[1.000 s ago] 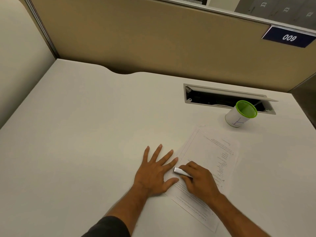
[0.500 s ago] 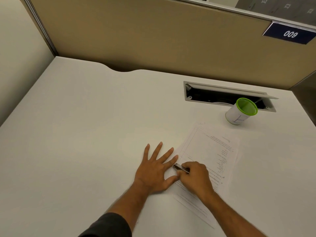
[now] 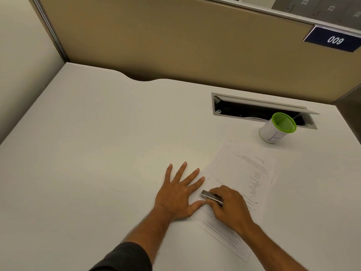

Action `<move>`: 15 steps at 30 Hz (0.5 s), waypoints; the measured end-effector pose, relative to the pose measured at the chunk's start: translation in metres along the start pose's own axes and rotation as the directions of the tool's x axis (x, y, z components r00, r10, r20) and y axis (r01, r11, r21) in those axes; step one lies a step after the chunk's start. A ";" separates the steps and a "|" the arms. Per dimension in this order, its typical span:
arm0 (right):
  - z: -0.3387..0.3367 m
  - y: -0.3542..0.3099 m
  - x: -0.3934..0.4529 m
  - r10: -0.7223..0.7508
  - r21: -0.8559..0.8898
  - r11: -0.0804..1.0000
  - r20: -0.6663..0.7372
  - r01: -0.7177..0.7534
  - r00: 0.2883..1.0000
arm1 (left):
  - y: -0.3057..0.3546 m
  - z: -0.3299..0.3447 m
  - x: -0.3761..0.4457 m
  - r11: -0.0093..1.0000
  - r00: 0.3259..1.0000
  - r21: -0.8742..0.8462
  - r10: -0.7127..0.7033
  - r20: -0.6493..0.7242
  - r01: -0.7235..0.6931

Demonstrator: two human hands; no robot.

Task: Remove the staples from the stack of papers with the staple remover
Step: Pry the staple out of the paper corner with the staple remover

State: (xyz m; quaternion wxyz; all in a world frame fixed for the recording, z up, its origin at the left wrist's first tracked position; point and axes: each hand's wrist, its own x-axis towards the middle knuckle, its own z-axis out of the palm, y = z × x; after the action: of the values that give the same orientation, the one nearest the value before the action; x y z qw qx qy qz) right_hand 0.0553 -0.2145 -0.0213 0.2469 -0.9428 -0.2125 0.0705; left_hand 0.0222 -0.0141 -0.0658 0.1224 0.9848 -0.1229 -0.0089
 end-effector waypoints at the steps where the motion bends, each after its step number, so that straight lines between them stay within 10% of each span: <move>1: 0.003 0.000 0.000 -0.031 -0.030 0.999 -0.019 0.031 0.999 | 0.000 0.000 0.000 1.000 1.000 -0.004 0.001 -0.002 -0.001; 15: 0.007 -0.006 0.004 -0.165 -0.169 0.973 -0.031 0.157 0.986 | -0.001 0.001 0.001 1.000 1.000 0.005 0.005 -0.001 -0.005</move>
State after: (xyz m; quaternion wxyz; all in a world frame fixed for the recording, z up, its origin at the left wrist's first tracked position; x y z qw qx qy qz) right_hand 0.0551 -0.2050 -0.0242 0.1773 -0.9411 -0.2878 0.0115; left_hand 0.0233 -0.0132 -0.0670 0.1198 0.9848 -0.1252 -0.0080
